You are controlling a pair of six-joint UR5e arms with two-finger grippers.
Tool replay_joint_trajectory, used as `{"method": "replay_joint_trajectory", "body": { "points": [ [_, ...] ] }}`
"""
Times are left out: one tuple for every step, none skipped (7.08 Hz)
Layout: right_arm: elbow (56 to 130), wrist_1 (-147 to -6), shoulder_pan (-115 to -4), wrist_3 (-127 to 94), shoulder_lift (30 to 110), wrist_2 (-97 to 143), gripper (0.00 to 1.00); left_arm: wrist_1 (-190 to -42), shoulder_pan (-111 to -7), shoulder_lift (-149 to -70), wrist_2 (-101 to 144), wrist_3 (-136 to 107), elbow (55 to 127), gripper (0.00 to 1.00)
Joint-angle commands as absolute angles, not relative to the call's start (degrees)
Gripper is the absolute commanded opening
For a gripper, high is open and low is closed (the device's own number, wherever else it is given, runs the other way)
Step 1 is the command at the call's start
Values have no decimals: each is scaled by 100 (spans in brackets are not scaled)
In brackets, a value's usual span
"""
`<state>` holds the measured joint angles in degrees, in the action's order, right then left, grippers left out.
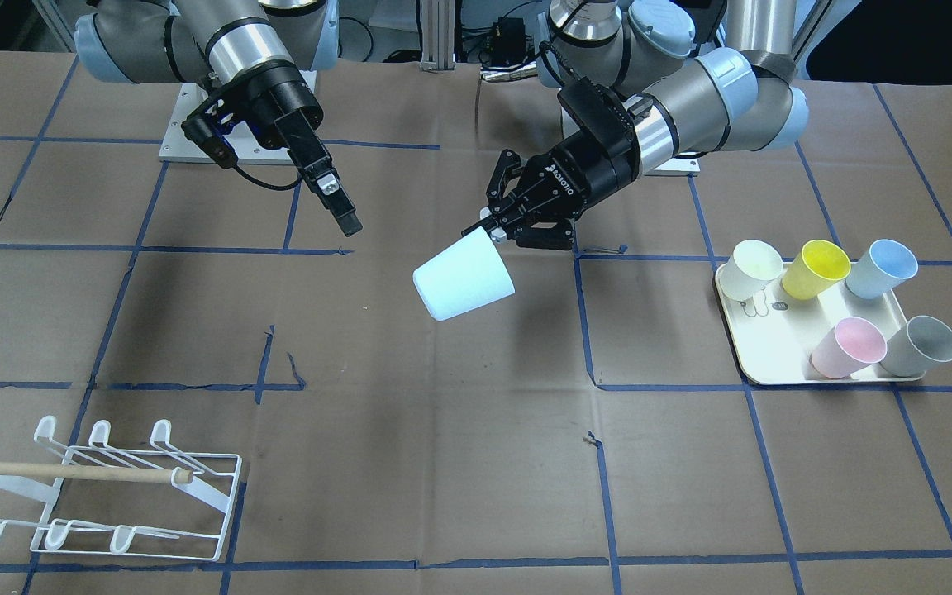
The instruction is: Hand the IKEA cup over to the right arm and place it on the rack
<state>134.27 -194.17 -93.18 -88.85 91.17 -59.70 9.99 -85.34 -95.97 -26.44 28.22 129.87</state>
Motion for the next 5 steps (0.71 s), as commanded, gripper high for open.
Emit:
{"method": "replay_joint_trajectory", "body": {
  "points": [
    [13149,-19398,-9447,-8929,8834,-5968,100,1002,-8534,-9589,-2619,2786,12990,3],
    [13053,-19406,-9596,-9260,8763,-6037,100,1002,-8534,-9589,-2628,2786,12999,3],
    [13008,-19398,-9728,-9429,8763,-6099,100,1002,-8534,-9598,-2628,2786,12990,4],
    [12999,-19397,-9851,-9431,8771,-6404,100,1002,-8534,-9606,-2628,2786,12990,4],
    [12947,-19319,-9948,-9439,8771,-6590,100,1002,-8534,-9598,-2637,2786,12990,4]
  ]
}}
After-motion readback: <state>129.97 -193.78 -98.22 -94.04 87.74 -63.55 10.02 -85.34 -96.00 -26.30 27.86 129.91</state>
